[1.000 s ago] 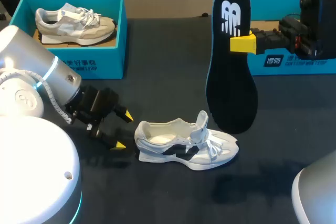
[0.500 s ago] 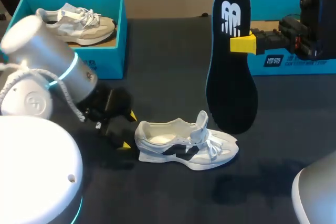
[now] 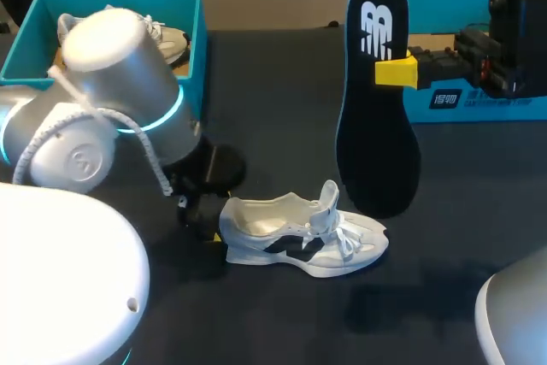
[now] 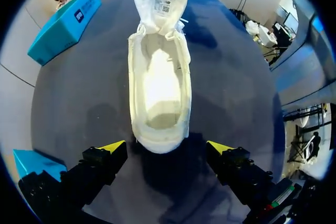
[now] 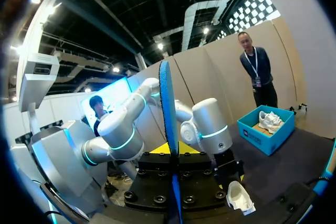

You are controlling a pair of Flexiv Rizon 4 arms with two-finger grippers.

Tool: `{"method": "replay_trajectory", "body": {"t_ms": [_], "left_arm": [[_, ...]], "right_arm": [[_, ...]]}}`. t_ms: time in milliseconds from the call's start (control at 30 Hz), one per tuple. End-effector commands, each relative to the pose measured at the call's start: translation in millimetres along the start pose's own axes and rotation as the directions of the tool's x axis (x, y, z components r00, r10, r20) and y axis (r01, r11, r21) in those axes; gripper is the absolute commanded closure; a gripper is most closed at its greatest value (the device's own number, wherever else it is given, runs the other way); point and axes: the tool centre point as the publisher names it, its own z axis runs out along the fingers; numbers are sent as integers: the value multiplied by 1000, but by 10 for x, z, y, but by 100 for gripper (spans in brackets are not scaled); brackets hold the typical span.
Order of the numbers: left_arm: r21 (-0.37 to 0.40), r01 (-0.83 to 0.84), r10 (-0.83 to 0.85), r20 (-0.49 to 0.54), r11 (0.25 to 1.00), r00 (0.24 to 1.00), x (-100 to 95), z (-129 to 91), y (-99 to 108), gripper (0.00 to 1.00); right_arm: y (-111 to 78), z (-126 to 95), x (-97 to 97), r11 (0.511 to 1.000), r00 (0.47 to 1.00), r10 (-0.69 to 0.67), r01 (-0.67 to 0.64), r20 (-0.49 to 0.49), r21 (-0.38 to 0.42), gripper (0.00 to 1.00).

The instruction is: Take the shoe out of the shoebox, open the shoe tongue, remove and reinsert the insole, then place the shoe into the shoebox

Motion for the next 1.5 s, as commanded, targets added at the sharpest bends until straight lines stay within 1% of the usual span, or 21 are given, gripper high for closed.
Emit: {"method": "replay_trajectory", "body": {"t_ms": [33,300,467,633,767,900,1133,1267,1333,1367,1433,1500], "left_arm": [[-140,-3,3,-1,990,1000,-4,-33,-69,0],[-155,-2,4,16,988,1000,-38,-167,-161,0],[-143,-19,25,36,989,999,-74,-265,-348,0],[-134,-35,40,34,990,999,-143,-266,-576,0],[-135,-41,47,43,990,998,-237,-193,-743,0],[-125,-43,48,35,991,998,-341,-92,-853,0],[-108,-26,29,28,994,999,-491,152,-968,0],[-109,-7,7,6,994,1000,-566,293,-1014,0],[-111,-3,4,5,994,1000,-591,347,-1037,5],[-113,-2,2,3,994,1000,-603,368,-1049,4],[-114,3,-3,1,994,1000,-612,409,-1064,5],[-111,9,-10,-10,994,1000,-620,449,-1069,11]], "right_arm": [[31,32,-36,1000,1000,2,-2,-5,6,100],[31,32,-36,1000,1000,2,-2,-5,6,100],[31,32,-36,1000,1000,2,-2,-5,6,100],[31,32,-36,1000,1000,2,-2,-5,6,100],[31,32,-36,1000,1000,2,-2,-5,6,100],[31,32,-36,1000,1000,2,-2,-5,6,100],[31,32,-36,1000,1000,2,-2,-5,6,100],[31,32,-36,1000,1000,2,-2,-5,6,100],[31,32,-36,1000,1000,2,-2,-5,6,100],[31,32,-36,1000,1000,2,-2,-5,6,100],[31,32,-36,1000,1000,2,-2,-5,6,100],[31,32,-36,1000,1000,2,-2,-5,6,100]]}}
